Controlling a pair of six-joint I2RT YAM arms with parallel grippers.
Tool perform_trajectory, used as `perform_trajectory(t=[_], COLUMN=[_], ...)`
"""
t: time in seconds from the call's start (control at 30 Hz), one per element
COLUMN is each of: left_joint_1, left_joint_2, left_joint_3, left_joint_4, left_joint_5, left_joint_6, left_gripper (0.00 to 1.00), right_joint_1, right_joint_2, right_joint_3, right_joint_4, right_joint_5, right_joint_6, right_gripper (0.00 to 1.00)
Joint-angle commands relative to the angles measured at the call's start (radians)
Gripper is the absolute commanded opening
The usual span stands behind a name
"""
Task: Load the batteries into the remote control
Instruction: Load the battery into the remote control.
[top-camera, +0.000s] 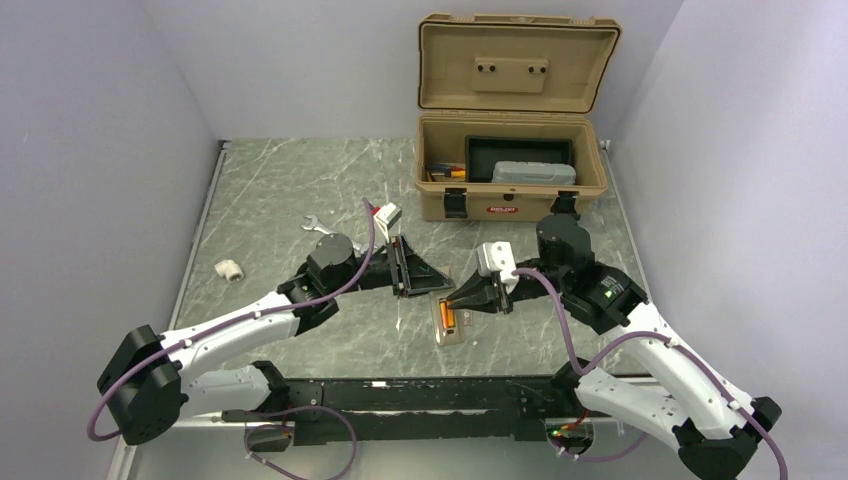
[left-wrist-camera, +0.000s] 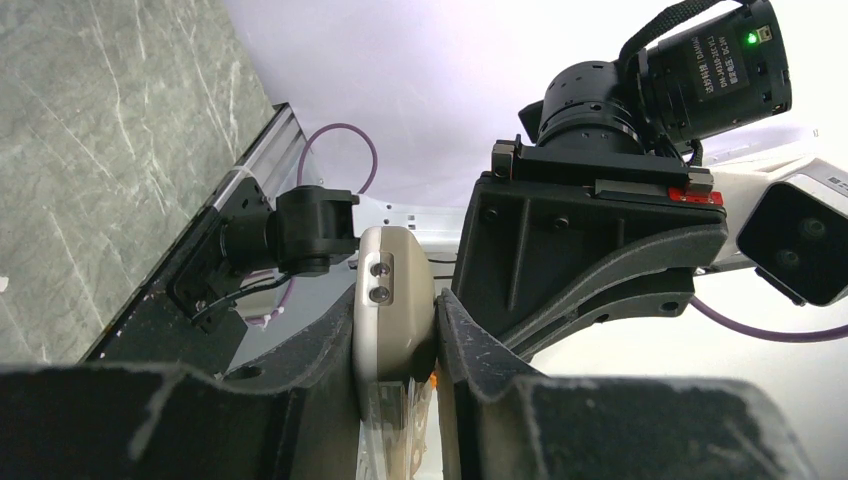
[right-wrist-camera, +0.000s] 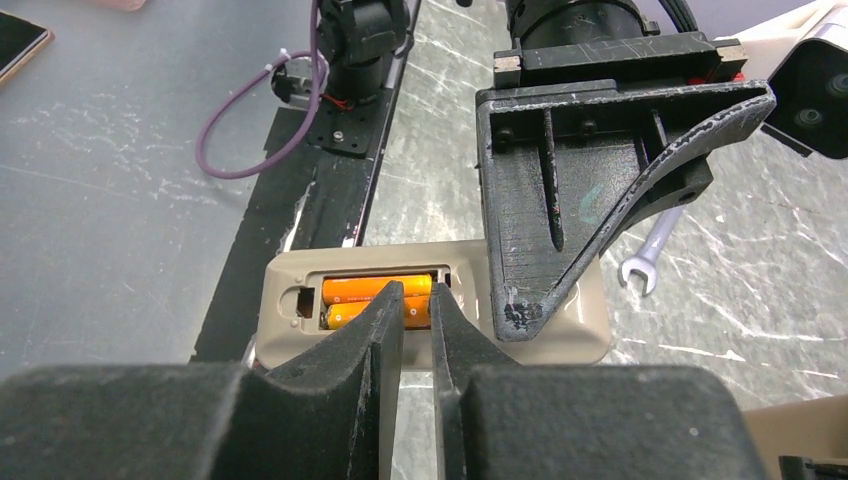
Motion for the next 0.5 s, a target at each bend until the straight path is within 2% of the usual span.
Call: perform_trajectory(t=[0.0, 0.47], left_joint_1=[0.006, 0.009], left_joint_2=[-0.016, -0.025], left_joint_3=[0.044, 0.052], left_joint_4=[0.146, 0.123], left_joint_5=[-0.029, -0.06], left_joint_6=[-0.037, -0.034], left_gripper=[0.0, 0.0], right_joint_1=[0.02, 0.044], right_joint_2=[0.002, 0.001], right_joint_3=[-0.031, -0.04], right_joint_4=[-0.091, -0.101], right_joint_5=[-0.026, -0.011], right_joint_6=[0.029, 0.038], right_gripper=[0.17, 0.16])
